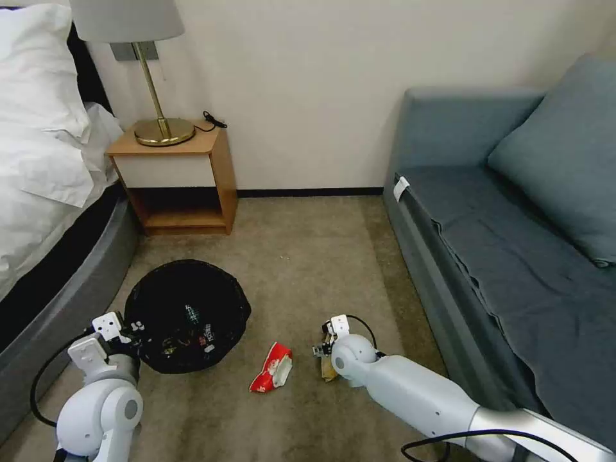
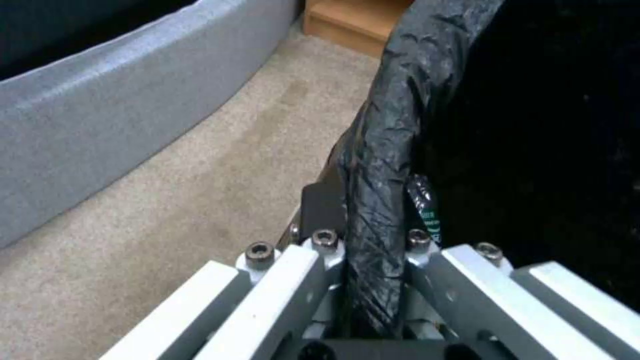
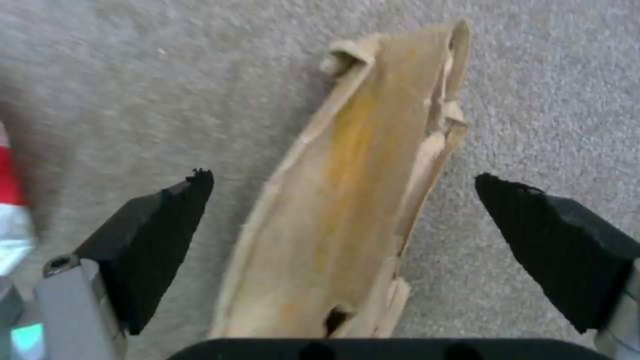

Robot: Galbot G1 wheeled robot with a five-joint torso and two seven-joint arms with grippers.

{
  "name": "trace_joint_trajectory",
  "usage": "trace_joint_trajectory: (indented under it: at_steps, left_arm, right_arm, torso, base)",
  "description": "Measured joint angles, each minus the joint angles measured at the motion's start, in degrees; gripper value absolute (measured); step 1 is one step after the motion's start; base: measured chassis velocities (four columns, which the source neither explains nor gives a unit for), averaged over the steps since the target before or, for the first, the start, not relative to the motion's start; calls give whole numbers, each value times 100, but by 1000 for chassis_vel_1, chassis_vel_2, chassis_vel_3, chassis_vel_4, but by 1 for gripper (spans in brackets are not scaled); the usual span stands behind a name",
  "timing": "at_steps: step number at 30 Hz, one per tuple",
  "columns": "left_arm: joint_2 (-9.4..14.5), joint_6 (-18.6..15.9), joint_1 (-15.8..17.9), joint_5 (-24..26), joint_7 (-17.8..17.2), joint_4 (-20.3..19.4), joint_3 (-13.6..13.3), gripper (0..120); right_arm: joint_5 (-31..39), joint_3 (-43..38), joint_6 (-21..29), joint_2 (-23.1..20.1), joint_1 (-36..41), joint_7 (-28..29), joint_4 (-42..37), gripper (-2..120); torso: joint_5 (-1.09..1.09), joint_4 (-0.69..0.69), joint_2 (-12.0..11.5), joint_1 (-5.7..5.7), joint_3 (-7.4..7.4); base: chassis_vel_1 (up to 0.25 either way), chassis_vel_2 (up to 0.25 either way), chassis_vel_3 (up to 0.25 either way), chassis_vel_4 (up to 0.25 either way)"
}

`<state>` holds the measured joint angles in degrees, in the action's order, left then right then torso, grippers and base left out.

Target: Pick up the trash bin, then pick up the garbage on the floor and place it into the trash bin.

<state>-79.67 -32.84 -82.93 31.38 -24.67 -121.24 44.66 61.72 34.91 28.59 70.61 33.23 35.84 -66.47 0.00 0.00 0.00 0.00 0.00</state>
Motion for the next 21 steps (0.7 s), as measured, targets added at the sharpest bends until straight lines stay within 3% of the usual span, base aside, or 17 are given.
trace_joint_trajectory:
  at_steps: [13,20,21]
  left_arm:
    - [-24,-22,-69,-45,-25,-117,33,2]
    - [-32,-22,-83,-51,-27,-129,45,2]
    - [-32,-22,-83,-52,-28,-128,47,2]
  right_arm:
    - [-354,2,-275,186,57,-345,750,98]
    - [-427,-23,-397,204,127,-432,771,79]
    - [-428,-29,-420,183,139,-440,733,73]
  torso:
    - [0,0,1,0,0]
    - [0,0,1,0,0]
    - [0,0,1,0,0]
  base:
    - [0,0,0,0]
    - [0,0,0,0]
    - [0,0,0,0]
